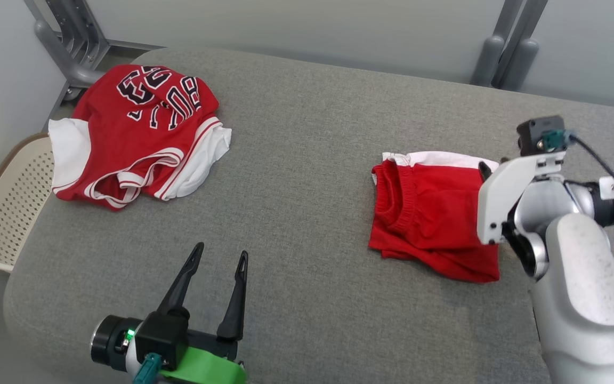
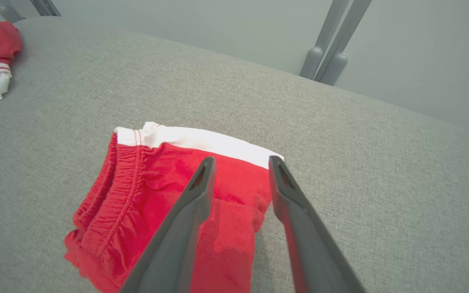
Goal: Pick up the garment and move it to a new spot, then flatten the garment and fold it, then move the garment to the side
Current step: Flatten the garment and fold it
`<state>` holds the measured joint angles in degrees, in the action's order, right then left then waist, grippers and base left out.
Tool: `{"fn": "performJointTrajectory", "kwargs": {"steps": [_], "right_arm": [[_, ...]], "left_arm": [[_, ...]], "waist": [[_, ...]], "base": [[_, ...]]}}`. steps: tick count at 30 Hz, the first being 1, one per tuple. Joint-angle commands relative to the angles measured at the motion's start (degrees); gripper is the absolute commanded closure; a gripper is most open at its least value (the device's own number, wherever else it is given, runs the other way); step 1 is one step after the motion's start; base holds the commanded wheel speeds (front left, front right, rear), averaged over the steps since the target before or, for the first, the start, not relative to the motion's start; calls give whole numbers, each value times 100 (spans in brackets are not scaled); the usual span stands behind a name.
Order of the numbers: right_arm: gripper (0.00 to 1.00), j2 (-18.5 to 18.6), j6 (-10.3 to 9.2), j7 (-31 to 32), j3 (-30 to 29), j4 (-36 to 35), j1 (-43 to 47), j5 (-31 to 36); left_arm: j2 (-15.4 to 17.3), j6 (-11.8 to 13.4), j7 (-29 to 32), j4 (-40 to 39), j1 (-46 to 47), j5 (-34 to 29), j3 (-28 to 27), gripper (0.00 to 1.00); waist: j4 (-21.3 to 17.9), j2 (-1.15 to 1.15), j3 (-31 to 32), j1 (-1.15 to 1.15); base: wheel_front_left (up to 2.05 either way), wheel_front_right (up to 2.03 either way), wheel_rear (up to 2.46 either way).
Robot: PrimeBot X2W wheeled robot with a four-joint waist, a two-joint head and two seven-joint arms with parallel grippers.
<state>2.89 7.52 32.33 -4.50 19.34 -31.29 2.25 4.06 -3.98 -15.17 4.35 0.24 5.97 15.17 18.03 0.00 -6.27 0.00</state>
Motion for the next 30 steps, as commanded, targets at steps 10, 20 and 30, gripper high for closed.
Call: {"fn": "performJointTrajectory", "kwargs": {"steps": [10, 20, 30], "right_arm": [[100, 9, -7, -845, 407, 404, 778, -220], [100, 8, -6, -1007, 1126, 894, 517, -742], [100, 8, -6, -1135, 1319, 1314, 521, -774]], "left_arm": [[-38, -64, -1, 43, -3, 16, 42, 0], [-69, -47, -1, 99, 0, 68, 75, 0], [-91, -55, -1, 144, -57, 96, 120, 0]], "waist": [[311, 0, -174, 0], [659, 0, -272, 0], [804, 0, -262, 0]], "base": [[0, 0, 0], [0, 0, 0], [0, 0, 0]]}}
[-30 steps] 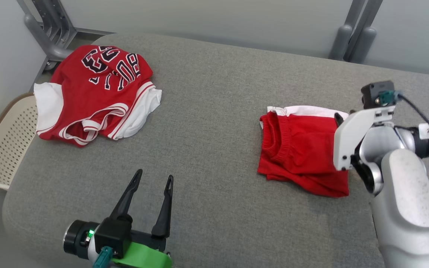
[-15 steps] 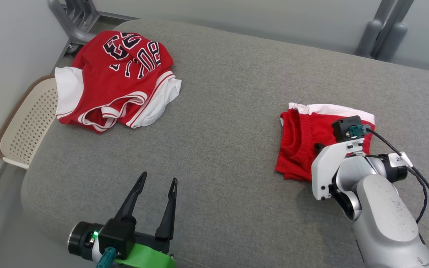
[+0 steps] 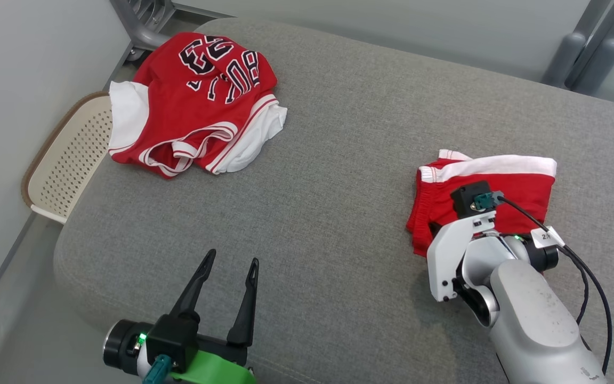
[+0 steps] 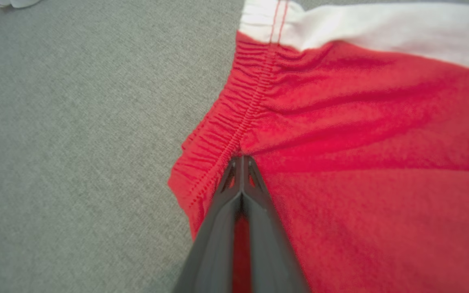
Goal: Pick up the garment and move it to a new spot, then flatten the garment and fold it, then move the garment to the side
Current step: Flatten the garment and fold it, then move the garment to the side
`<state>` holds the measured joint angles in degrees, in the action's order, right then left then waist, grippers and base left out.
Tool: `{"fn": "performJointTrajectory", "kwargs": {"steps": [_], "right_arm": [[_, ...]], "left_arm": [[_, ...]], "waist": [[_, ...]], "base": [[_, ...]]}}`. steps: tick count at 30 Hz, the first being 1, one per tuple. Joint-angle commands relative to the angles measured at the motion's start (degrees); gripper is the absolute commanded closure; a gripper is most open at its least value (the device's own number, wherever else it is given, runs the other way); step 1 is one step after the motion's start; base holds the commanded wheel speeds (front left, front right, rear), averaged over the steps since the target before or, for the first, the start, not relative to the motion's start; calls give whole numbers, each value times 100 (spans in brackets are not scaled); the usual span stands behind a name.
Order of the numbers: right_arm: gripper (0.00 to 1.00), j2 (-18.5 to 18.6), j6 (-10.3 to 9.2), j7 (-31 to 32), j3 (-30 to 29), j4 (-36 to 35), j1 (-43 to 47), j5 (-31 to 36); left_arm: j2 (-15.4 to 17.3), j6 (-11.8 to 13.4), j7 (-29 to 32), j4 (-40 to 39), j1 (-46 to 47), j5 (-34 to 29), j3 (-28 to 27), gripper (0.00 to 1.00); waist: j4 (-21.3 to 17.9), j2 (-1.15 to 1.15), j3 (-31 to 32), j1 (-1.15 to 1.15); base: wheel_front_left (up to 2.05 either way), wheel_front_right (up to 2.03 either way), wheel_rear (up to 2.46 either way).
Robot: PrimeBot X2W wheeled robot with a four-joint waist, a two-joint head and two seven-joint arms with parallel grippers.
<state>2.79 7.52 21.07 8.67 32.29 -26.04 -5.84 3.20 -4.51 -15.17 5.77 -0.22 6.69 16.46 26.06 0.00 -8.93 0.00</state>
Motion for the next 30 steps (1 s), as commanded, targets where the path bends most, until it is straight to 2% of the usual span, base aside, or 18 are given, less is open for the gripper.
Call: {"fn": "performJointTrajectory", "kwargs": {"steps": [1, 4, 5, 6, 7, 11, 14, 18, 24, 30], "right_arm": [[100, 19, -6, -20, -10, 44, -13, 46], [100, 24, -7, -19, -113, 52, -62, 129], [71, 21, -7, -5, -149, 16, -73, 150], [29, 20, -7, 17, -188, -34, -75, 145], [0, 24, -7, 74, -268, -69, -64, 99], [0, 22, -7, 264, -487, -367, -74, -95], [0, 19, -7, 602, -936, -712, -41, -138], [0, 23, -7, 1026, -1549, -744, 18, -183], [0, 11, -3, 1261, -2292, -141, -250, -252], [0, 17, -3, 869, -2424, 805, -663, -368]], "left_arm": [[-6, 5, -1, 0, -17, 22, -19, 0], [-3, 25, -1, 0, -71, -1, -70, 0], [7, 28, -1, 0, -94, -13, -81, 0], [24, 27, -1, 2, -110, -26, -95, 0], [39, 27, -1, -2, -122, -32, -111, 0], [89, 28, -1, -13, -195, -65, -161, 0], [121, 27, -1, -34, -263, -87, -187, 0], [160, 18, -1, -47, -320, -101, -182, 0], [201, -9, -1, -44, -346, -130, -148, 0], [179, -15, -1, -64, -154, -134, -119, 0]], "waist": [[-6, 0, 16, 0], [-75, 0, 87, 0], [-108, 0, 118, 0], [-149, 0, 159, 0], [-193, 0, 200, 0], [-405, 0, 378, 0], [-614, 0, 535, 0], [-767, 0, 634, 0], [-839, 0, 619, 0], [-709, 0, 468, 0]], "base": [[0, 0, 0], [0, 0, 0], [0, 0, 0], [0, 0, 0], [0, 0, 0], [0, 0, 0], [0, 0, 0], [0, 0, 0], [0, 0, 0], [0, 0, 0]]}}
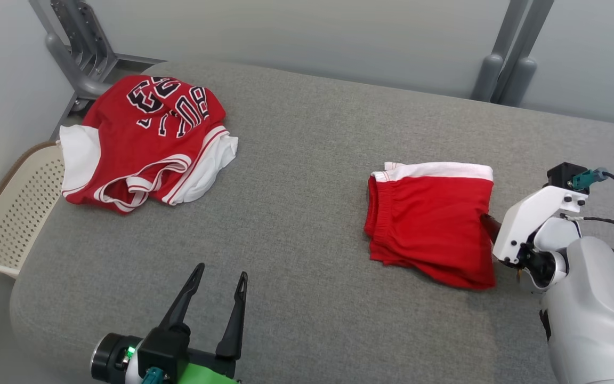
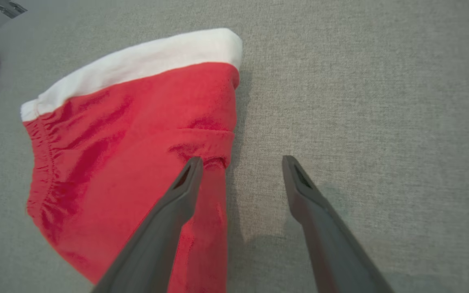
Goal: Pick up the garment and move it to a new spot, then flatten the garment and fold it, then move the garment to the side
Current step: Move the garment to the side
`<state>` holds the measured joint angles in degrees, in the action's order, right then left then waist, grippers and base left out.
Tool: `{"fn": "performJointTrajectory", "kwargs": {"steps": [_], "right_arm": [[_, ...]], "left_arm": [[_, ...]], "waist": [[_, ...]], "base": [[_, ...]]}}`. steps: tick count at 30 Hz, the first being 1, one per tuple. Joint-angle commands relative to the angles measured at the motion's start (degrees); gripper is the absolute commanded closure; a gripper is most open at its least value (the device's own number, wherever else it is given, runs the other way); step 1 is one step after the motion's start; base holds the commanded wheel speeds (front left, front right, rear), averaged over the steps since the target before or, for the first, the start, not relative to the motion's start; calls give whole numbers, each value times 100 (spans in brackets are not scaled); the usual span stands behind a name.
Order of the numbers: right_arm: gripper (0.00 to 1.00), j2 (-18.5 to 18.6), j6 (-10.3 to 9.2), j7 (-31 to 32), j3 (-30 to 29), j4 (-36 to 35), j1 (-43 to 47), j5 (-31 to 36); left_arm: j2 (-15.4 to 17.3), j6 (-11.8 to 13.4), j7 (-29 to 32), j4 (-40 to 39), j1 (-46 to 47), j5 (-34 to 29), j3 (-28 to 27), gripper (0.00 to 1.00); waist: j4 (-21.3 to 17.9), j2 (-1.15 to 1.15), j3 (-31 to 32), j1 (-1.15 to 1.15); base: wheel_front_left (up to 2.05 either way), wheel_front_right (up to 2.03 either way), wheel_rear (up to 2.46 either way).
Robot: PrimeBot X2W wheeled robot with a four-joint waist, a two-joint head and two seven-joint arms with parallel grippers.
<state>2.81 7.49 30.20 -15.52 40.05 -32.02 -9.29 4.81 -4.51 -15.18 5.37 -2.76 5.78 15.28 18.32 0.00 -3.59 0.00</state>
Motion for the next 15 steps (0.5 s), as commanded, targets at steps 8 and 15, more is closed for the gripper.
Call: {"fn": "performJointTrajectory", "kwargs": {"steps": [8, 15], "right_arm": [[0, 17, 0, -671, 49, 1334, -644, -129], [51, -5, 0, -1340, -30, 2775, -1093, 230]], "left_arm": [[16, -7, 0, -8, 128, -27, 0, 0], [-18, 13, 0, -23, 166, 8, -1, 0]], "waist": [[276, 0, -261, 0], [370, 0, -400, 0]], "base": [[0, 0, 0], [0, 0, 0]]}}
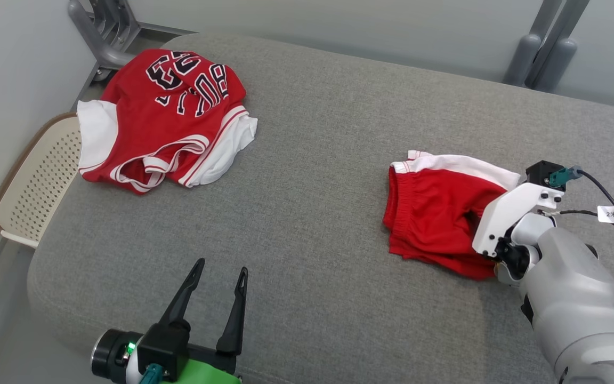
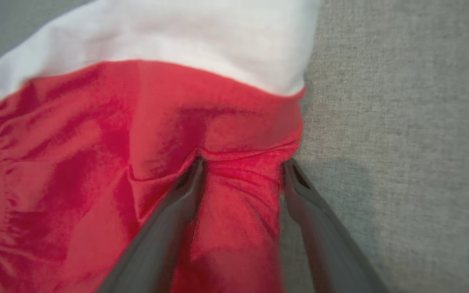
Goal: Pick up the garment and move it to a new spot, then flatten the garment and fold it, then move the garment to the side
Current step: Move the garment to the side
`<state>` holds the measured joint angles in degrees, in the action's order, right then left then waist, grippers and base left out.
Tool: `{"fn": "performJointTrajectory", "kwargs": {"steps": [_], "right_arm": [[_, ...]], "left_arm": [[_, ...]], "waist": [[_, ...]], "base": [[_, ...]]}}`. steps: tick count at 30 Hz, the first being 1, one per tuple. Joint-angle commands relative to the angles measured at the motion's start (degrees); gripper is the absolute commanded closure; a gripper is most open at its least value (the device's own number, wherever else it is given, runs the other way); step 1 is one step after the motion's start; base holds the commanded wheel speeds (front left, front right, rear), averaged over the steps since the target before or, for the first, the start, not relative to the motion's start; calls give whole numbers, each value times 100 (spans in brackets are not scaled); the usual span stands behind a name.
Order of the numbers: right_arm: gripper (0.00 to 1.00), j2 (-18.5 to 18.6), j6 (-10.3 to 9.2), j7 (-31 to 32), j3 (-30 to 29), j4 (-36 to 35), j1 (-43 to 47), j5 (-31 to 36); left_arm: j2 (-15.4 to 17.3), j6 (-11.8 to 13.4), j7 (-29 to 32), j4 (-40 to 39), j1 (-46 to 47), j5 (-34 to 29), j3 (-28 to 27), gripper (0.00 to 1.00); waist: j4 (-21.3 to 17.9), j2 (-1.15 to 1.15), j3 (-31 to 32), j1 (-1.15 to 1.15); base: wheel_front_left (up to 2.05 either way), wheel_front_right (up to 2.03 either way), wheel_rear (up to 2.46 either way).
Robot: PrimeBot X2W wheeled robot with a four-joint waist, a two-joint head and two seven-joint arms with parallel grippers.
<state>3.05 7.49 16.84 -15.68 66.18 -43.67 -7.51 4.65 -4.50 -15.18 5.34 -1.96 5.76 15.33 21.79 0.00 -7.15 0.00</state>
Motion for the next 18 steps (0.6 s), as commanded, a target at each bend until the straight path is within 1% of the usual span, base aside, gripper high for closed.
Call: {"fn": "performJointTrajectory", "kwargs": {"steps": [1, 2, 6, 10, 13, 17, 18], "right_arm": [[85, -33, 0, -208, -137, 447, -60, 248], [100, -31, 0, -299, -221, 526, -102, 380], [100, -1, -7, -524, -587, 634, -237, 967], [100, 39, -13, -561, -851, 579, -383, 1543], [100, 24, -11, -495, -850, 441, -507, 1931], [100, 6, -5, -350, -672, 218, -659, 2308], [100, 3, -6, -241, -537, 94, -677, 2478]], "left_arm": [[-6, 29, 1, -35, 83, 16, -34, 0], [-6, 38, 1, -37, 76, 17, -49, 0], [-16, 49, 1, -49, 80, 3, -64, 0], [-20, 47, 1, -107, 162, -36, -59, 0], [-29, 50, 0, -193, 216, -59, -54, 0], [-37, 37, 0, -359, 356, -107, -16, 0], [-34, 18, 1, -450, 388, -130, 8, 0]], "waist": [[1, 0, -72, 0], [-23, 0, -80, 0], [-166, 0, -95, 0], [-368, 0, -117, 0], [-576, 0, -170, 0], [-929, 0, -322, 0], [-1130, 0, -398, 0]], "base": [[0, 0, 0], [0, 0, 0], [0, 0, 0], [0, 0, 0], [0, 0, 0], [0, 0, 0], [0, 0, 0]]}}
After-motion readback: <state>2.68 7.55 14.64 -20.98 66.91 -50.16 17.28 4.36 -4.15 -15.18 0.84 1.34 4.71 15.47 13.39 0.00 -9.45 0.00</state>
